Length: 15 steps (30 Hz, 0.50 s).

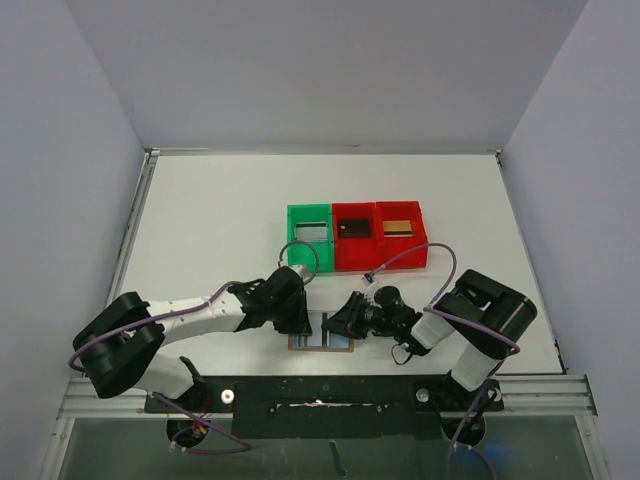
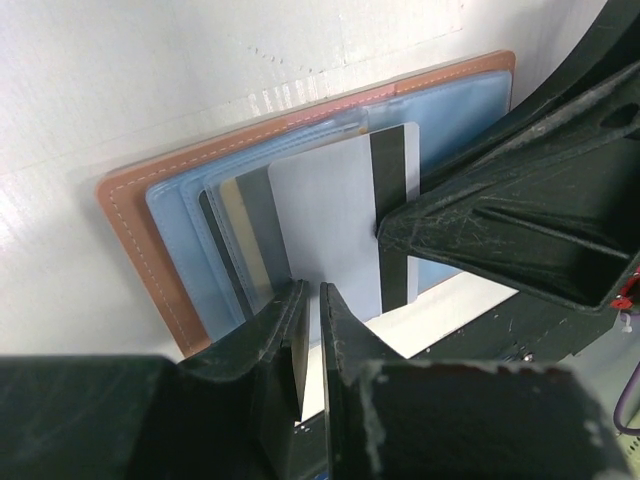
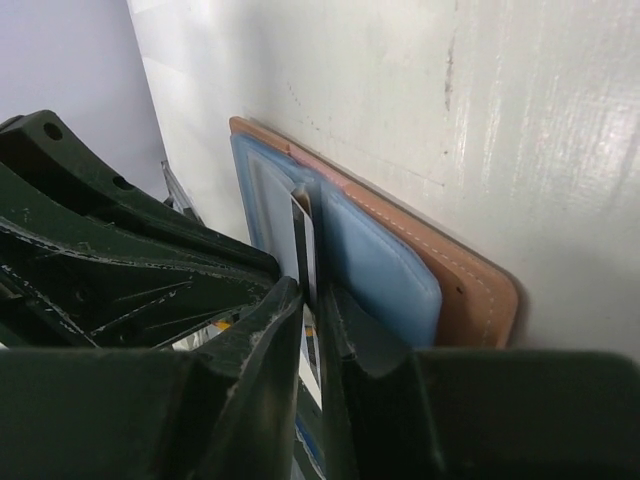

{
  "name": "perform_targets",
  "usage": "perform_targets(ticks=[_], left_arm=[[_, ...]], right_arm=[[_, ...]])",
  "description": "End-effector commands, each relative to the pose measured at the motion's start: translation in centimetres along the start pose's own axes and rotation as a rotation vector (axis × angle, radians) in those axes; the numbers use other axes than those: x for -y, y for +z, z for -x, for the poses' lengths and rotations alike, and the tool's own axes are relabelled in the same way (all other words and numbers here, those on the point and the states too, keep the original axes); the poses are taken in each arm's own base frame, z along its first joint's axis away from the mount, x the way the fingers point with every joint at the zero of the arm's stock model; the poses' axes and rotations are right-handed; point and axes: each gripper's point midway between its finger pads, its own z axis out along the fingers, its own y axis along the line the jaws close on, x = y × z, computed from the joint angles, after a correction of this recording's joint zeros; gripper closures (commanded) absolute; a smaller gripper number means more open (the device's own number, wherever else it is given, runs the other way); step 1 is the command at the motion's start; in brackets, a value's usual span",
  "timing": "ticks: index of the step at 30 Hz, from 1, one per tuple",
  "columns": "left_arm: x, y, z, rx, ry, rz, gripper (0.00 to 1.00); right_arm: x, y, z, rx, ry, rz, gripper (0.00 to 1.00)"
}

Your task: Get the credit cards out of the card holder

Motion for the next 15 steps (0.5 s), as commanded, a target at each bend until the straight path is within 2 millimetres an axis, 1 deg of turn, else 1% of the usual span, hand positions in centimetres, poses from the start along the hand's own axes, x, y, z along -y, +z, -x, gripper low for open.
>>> perform_targets(ticks=[1,5,7,15], left_arm=[[-0.5,0.3,-0.6,-0.011,0.009,0.016,0.9],[-0.7,0.3,-0.7,-0.015,0.012,0.024,0.9],[-0.6,0.2,-0.6,-0.01,0.014,0.024,0.9],[-0.7,-0.1,-0.1,0.013,0.015,0.031,0.9]], right_arm=[[-1.9,0.1,0.2,0.017,-0.008,0.099,0.89],[-1.8,-0.1,0.2,0.023,0.0,0.103,0.97],[-1.6,-0.4,0.3,0.032,-0.002,0.093,1.0],[-0.5,-1.7,0.9,0.076,-0.017,0.027,1.0]])
